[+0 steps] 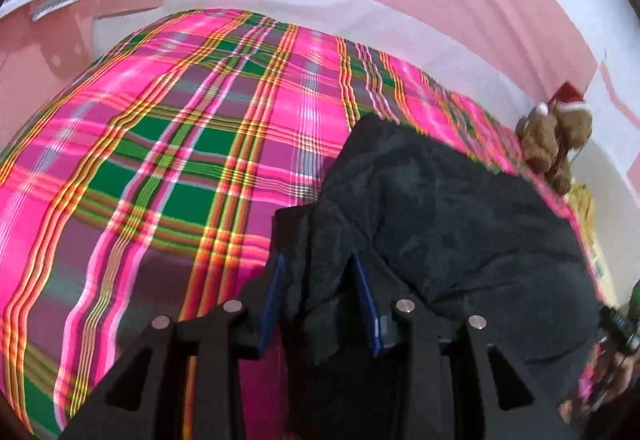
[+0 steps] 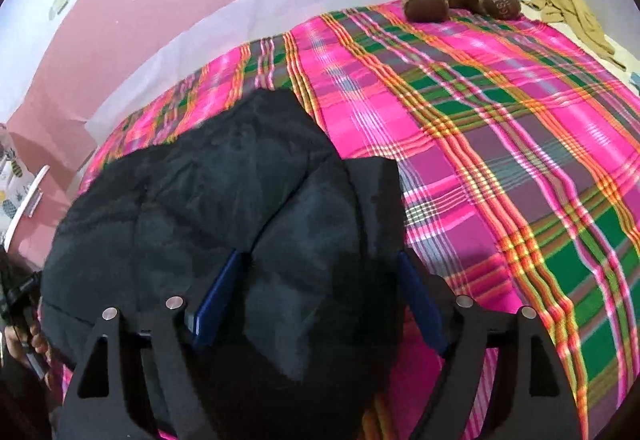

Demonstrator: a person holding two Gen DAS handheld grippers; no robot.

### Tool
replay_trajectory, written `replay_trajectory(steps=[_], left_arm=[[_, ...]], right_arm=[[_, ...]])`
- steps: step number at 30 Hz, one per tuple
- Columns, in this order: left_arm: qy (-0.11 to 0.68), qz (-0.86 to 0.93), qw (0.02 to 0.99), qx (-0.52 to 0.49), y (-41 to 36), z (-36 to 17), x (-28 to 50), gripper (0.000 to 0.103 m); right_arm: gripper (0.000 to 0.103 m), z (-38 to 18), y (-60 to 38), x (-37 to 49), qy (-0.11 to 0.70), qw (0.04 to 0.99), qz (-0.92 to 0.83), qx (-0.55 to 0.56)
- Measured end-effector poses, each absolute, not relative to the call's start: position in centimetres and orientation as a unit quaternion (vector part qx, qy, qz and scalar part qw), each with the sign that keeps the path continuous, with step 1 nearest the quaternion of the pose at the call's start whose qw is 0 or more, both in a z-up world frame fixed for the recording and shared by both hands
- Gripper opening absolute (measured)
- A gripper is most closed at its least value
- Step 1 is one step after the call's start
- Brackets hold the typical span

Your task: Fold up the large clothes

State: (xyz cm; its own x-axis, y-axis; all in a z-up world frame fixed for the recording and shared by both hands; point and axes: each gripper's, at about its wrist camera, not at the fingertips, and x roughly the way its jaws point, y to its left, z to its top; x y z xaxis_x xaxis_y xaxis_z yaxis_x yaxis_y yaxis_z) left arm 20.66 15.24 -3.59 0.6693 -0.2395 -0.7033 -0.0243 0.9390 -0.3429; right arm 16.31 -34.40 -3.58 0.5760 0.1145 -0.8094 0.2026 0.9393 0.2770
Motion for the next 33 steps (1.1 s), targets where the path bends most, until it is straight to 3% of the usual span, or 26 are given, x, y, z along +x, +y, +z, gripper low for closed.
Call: replay_trajectory(steps=[5,8,10,20,30,33], left_arm=[[0.4,-0.072,0.901,-0.154,15.0,-3.4,19.0,0.043],[0.416,-0.068,0.893,-0.157,14.9,-5.0,20.2,0.055],[0.418,-0.067,0.892,-0.159,15.0,-5.5,20.9,0.06],[0.437,-0.103,0.867,-0.216,16.0,-7.5,23.1,0.066],[0.444,-0.126,0.856,-0.232,15.5,-8.1,24.9,0.068],[0.445,-0.133,0.854,-0.234,15.1,-8.3,25.3,0.068]], right_arm=[[0.078,-3.2,-34.3,15.0,0.461,0.87,-0.009,0.174],[0.078,-5.2,-35.0,15.6,0.48,0.855,-0.002,0.195],[0.084,-5.8,-35.2,16.2,0.482,0.853,-0.002,0.198],[0.086,-8.9,-37.4,19.2,0.502,0.819,0.03,0.275],[0.086,-9.9,-37.5,21.2,0.51,0.811,0.055,0.28],[0.079,-9.9,-37.2,21.4,0.513,0.811,0.068,0.273]])
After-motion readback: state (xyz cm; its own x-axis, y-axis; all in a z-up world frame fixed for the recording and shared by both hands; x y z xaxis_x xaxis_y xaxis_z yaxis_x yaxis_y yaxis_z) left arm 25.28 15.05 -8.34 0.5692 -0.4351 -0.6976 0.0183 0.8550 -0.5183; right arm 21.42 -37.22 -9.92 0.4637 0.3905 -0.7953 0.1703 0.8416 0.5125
